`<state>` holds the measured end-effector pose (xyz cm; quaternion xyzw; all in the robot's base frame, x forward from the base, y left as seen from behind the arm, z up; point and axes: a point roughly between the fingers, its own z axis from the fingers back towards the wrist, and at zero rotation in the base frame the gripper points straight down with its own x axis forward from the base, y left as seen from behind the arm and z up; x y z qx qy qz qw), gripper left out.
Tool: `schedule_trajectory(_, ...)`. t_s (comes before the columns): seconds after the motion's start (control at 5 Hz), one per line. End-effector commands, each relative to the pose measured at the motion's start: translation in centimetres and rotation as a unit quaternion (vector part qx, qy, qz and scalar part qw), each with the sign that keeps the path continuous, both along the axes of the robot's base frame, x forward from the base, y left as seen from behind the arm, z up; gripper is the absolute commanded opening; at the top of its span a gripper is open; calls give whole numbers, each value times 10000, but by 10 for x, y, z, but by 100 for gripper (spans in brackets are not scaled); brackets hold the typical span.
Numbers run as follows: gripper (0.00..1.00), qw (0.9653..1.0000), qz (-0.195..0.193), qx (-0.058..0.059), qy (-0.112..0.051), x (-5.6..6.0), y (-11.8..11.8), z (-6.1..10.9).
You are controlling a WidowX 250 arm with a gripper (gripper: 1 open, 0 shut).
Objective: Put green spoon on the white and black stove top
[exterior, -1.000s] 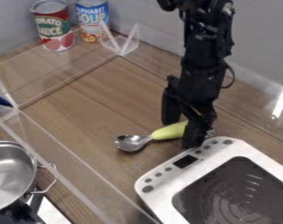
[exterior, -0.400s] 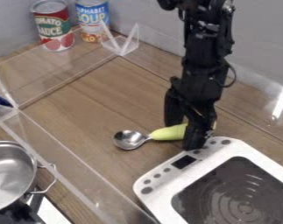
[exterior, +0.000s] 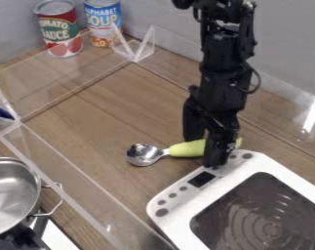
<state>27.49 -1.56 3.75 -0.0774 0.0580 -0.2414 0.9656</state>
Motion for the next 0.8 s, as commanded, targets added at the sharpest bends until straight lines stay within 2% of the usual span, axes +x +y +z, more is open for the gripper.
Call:
schedule_trajectory(0.0,100,9995,-45,-169,-249,3,-1,14)
schedule_trajectory(0.6,100,9990,-153,-382,-201,2,0,12)
